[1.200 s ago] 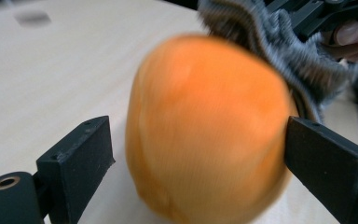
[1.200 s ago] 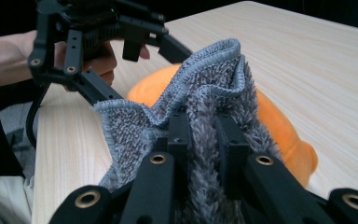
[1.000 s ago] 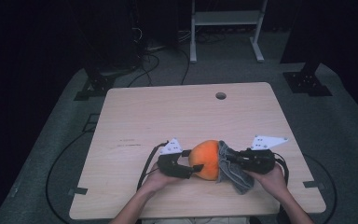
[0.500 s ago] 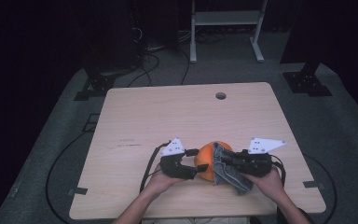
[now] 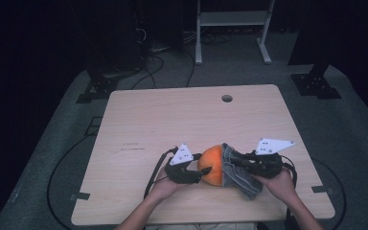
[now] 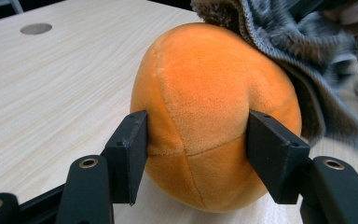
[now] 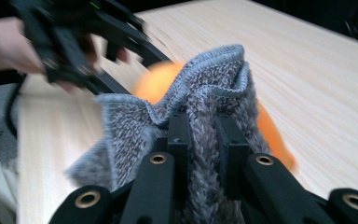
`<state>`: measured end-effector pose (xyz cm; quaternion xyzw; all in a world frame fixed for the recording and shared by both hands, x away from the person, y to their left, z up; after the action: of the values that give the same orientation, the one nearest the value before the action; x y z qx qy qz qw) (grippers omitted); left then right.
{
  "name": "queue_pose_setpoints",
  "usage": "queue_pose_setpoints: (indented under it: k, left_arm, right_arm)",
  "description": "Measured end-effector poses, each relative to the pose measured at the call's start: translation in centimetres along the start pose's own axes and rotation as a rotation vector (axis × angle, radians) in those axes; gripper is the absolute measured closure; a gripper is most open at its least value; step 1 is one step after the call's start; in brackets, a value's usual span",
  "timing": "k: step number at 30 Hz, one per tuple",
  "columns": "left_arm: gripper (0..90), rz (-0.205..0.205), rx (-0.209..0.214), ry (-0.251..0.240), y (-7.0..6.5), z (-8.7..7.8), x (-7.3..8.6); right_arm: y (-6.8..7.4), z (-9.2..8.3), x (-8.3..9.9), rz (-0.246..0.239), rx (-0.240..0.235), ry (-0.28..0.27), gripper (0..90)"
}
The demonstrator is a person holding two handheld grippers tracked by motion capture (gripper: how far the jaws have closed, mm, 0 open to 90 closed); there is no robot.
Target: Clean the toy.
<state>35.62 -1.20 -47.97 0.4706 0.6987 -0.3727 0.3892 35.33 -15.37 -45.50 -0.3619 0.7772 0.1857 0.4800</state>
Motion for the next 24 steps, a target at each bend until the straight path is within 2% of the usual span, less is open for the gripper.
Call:
queue_pose_setpoints:
  k: [3, 7, 9, 10, 11, 13, 14, 16, 18, 19, 21, 22, 24]
  left_arm:
    - [30.2, -0.013, 0.035, -0.039, -0.5, 0.0, -0.8]
    - [35.5, 0.005, 0.027, -0.036, -0.7, 0.1, -0.9]
    - [37.2, 0.047, 0.031, -0.029, -1.2, 0.3, -1.0]
    - [37.4, 0.069, 0.031, -0.020, -1.4, 0.4, -1.0]
    - [37.5, 0.079, 0.030, -0.011, -1.6, 0.4, -0.9]
    - [37.8, 0.105, 0.014, 0.023, -1.5, 0.3, -0.4]
    - [38.1, 0.102, 0.004, 0.033, -1.3, 0.2, -0.1]
    - [38.9, 0.090, -0.003, 0.046, -0.9, -0.1, 0.4]
    - [39.2, 0.078, -0.009, 0.055, -0.5, -0.2, 0.7]
    - [39.1, 0.074, -0.010, 0.055, -0.3, -0.2, 0.7]
    - [38.8, 0.060, -0.009, 0.055, -0.1, -0.2, 0.7]
    - [38.0, 0.051, -0.005, 0.057, -0.1, -0.3, 0.6]
    - [32.6, 0.002, 0.036, 0.024, -0.1, -0.5, 0.2]
  right_arm:
    - [-0.3, 0.1, 0.5, 0.037, -0.011, -0.001, 77.9]
    - [0.6, -0.4, -0.6, 0.025, -0.025, -0.026, 77.9]
    - [2.1, -0.8, -1.8, -0.008, -0.058, -0.057, 77.9]
    - [3.2, -0.8, -2.5, -0.049, -0.075, -0.058, 78.0]
    - [4.0, -0.5, -2.8, -0.091, -0.080, -0.049, 77.9]
    - [4.6, 0.0, -2.8, -0.139, -0.086, -0.021, 78.0]
    - [4.3, 0.3, -2.7, -0.139, -0.085, -0.011, 78.0]
    - [1.7, 0.4, -2.4, -0.072, -0.046, -0.012, 78.0]
    - [-0.2, 0.4, -1.8, -0.016, -0.010, 0.001, 78.0]
    - [-0.8, 0.6, -1.4, 0.005, -0.010, 0.011, 77.9]
    - [-1.3, 0.9, -0.5, 0.035, -0.021, 0.029, 77.8]
    - [-1.2, 1.1, -0.4, 0.044, -0.023, 0.019, 77.8]
    - [-1.0, 1.3, -0.3, 0.039, -0.020, 0.017, 77.8]
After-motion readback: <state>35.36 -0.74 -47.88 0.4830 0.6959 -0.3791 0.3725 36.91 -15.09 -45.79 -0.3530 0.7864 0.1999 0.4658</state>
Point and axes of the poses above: each handheld gripper's, and its own axes: z roughly forward along the jaws, x roughly out of its underside, y roughly to its left, the point moved 10 cm from there along z, roughly forward along the jaws, and after that the axes turned 13 degrees about x, right-handed, at the moved point
